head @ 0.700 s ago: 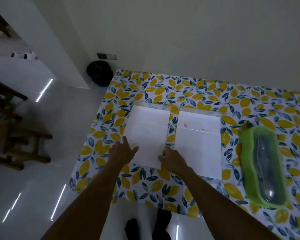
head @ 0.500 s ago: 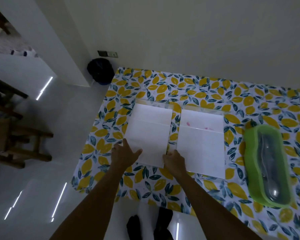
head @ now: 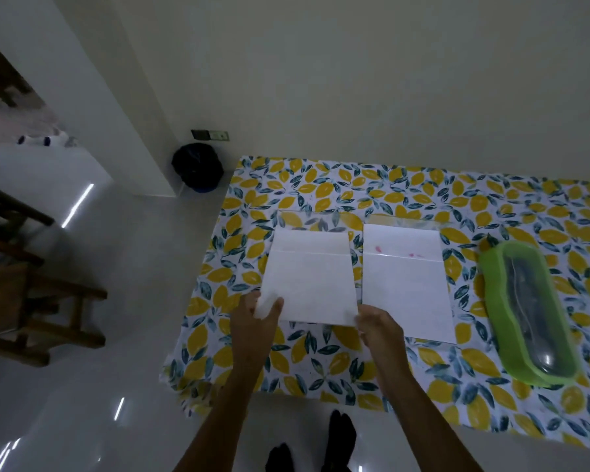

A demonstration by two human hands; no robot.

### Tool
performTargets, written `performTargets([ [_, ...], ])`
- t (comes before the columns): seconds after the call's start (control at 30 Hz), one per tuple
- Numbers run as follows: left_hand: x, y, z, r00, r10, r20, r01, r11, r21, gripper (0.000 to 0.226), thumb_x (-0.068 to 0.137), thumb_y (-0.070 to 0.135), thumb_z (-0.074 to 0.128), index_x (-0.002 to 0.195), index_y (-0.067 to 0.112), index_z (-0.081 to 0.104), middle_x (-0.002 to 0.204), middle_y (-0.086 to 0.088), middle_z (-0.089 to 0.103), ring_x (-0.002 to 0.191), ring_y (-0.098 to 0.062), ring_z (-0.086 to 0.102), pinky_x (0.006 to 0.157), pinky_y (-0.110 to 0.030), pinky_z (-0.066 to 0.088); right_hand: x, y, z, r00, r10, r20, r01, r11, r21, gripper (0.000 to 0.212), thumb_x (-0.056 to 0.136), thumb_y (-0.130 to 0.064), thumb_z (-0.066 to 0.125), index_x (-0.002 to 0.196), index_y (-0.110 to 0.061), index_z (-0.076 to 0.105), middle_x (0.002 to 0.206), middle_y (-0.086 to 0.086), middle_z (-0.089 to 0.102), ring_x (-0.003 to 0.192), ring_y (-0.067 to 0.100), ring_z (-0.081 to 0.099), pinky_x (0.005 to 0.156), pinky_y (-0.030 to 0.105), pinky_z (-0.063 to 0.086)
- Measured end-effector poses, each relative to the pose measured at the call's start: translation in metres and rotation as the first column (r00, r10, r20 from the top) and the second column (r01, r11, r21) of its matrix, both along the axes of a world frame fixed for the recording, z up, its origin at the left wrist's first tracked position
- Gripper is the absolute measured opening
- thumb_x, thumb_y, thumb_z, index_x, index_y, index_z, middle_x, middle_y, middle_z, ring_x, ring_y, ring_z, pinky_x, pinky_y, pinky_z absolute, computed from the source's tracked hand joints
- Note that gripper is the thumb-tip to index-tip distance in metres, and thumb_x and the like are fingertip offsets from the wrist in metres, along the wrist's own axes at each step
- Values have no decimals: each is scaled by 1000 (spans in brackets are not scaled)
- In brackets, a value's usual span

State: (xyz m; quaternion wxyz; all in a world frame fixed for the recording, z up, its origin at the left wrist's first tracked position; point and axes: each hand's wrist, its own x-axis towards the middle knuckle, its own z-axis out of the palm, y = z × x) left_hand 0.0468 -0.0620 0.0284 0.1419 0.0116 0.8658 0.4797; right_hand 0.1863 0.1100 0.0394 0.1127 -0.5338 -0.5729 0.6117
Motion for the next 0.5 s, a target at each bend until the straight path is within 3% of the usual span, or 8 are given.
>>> performTargets([
  [0.13, 12, -4, 33, 992, 29, -125, -13, 991, 132, 64, 79, 59, 72, 129, 23, 56, 120, 2, 57, 103, -15, 59, 83, -31, 55, 11, -19, 40, 987, 6, -162, 20, 987, 158, 32, 87, -15, 72, 119, -18, 68, 115, -4, 69, 107, 14, 65, 93, 38, 54],
  [0.3, 2, 0, 71, 979, -3, -203, 52, 970, 239, 61, 79, 39, 81, 131, 19, 55, 120, 1, 55, 105, -7, 56, 82, -9, 44, 2, -17, 74, 970, -8, -245, 105, 917, 384, 28, 91, -19, 70, 119, -17, 69, 106, -7, 71, 101, 5, 66, 88, 30, 53],
  [0.4, -14, 7, 82, 966, 35, -258, 45, 953, 299, 47, 82, 24, 81, 123, 18, 60, 115, -6, 61, 104, -11, 62, 85, -12, 46, -18, -7, 86, 965, -4, -263, 136, 863, 487, 20, 93, -23, 68, 113, -19, 72, 100, -10, 70, 93, -6, 64, 85, 22, 52],
  [0.5, -37, 21, 92, 950, 71, -304, 35, 943, 330, 31, 86, 20, 78, 113, 18, 63, 103, -4, 65, 95, -12, 65, 82, -15, 50, -43, 14, 96, 965, 14, -262, 135, 831, 540, 15, 96, -25, 65, 109, -22, 72, 102, -9, 70, 94, -4, 64, 86, 20, 52],
])
